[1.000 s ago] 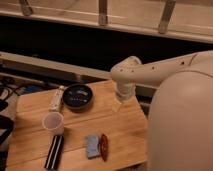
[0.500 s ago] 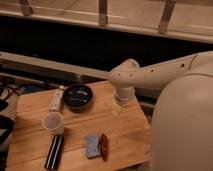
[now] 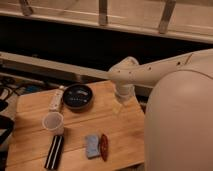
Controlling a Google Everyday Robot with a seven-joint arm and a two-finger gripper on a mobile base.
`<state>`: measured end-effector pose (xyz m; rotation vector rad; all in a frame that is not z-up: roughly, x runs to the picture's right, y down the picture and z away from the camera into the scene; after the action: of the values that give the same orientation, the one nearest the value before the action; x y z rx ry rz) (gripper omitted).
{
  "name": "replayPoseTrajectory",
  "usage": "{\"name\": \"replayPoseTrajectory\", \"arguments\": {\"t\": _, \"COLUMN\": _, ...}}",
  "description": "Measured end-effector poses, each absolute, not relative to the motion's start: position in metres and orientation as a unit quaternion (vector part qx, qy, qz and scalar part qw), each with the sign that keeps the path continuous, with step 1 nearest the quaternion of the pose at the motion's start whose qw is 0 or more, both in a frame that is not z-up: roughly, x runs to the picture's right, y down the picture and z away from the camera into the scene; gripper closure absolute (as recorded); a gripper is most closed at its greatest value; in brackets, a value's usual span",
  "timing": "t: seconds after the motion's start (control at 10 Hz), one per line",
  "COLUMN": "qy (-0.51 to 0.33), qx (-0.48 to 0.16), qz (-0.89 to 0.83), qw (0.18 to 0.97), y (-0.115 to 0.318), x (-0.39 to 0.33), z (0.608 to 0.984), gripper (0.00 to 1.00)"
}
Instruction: Move the arm in a circular motion
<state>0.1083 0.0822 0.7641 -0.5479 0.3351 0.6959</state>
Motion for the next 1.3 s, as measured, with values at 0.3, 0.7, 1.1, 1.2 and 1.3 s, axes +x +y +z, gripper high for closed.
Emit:
{"name": "replayPoseTrajectory", "arguments": {"t": 0.3, "qy": 0.165, "qx": -0.269, "qz": 0.332, "qw": 0.889, "y": 0.093, "x": 0.107, "z": 0.757, "gripper": 0.17}}
{"name": "replayPoseTrajectory", "arguments": {"t": 0.7, "qy": 0.164, "qx": -0.273, "qz": 0.319, "qw": 0.893, "y": 0.096, "x": 0.112, "z": 0.754, "gripper": 0.17}}
{"name": "replayPoseTrajectory", "arguments": {"t": 1.1, "qy": 0.161, "qx": -0.273, "qz": 0.301, "qw": 0.899, "y": 0.076, "x": 0.094, "z": 0.768, "gripper": 0.17}}
{"name": "replayPoseTrajectory", "arguments": {"t": 1.2, "qy": 0.161, "qx": -0.273, "qz": 0.296, "qw": 0.901, "y": 0.074, "x": 0.098, "z": 0.770, "gripper": 0.17}}
{"name": "replayPoseTrajectory", "arguments": {"t": 1.3, "qy": 0.160, "qx": -0.274, "qz": 0.294, "qw": 0.902, "y": 0.073, "x": 0.100, "z": 0.771, "gripper": 0.17}}
